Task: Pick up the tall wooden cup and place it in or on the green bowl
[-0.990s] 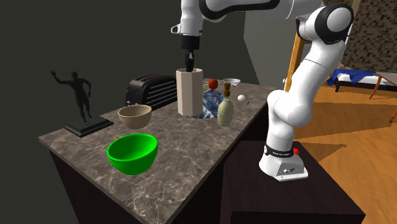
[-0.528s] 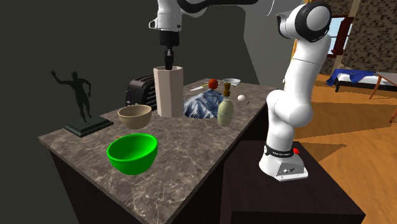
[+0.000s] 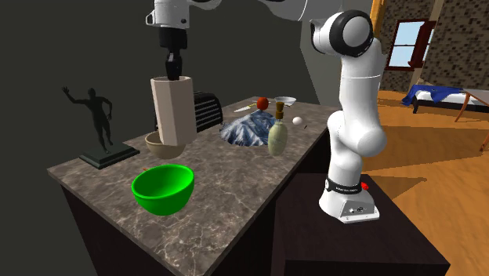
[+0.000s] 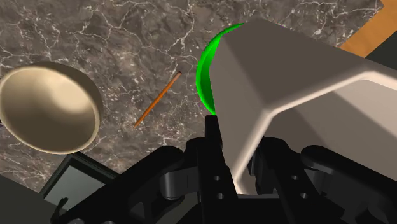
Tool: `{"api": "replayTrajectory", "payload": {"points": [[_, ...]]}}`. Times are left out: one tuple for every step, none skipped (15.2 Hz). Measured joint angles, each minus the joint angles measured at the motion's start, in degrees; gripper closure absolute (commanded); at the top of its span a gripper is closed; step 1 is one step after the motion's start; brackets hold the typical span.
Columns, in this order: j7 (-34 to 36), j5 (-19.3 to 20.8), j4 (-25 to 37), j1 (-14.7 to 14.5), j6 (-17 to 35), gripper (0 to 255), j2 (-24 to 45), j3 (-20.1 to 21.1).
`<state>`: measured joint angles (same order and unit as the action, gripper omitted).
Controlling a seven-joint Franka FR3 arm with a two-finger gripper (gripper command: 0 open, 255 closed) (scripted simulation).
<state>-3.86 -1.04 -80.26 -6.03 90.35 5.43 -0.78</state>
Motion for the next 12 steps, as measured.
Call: {"api": "replayTrajectory", "payload": {"points": [[0.41, 0.04, 3.39, -0.23, -0.90, 255, 2.47, 0.19], [0.98, 0.10, 7.73, -0.54, -2.21, 255, 5.49, 0.42], [1.58, 0.19, 11.88, -0.90, -3.51, 255, 8.35, 0.65], [2.24, 0.29, 16.80, -1.33, -5.23, 255, 11.56, 0.88], [2.43, 0.31, 18.92, -1.46, -5.83, 255, 13.09, 0.94], [2.57, 0.34, 18.82, -1.55, -5.48, 255, 13.34, 0.98], [2.59, 0.34, 17.91, -1.57, -4.77, 255, 13.12, 0.99], [2.65, 0.34, 17.24, -1.61, -4.12, 255, 13.08, 1.00], [2.64, 0.34, 15.84, -1.61, -3.14, 255, 12.68, 1.00], [2.75, 0.36, 14.47, -1.69, -2.04, 255, 12.40, 1.03], [2.75, 0.37, 13.44, -1.71, -1.21, 255, 12.21, 1.04], [2.72, 0.36, 11.95, -1.69, -0.16, 255, 11.77, 1.04]]}}
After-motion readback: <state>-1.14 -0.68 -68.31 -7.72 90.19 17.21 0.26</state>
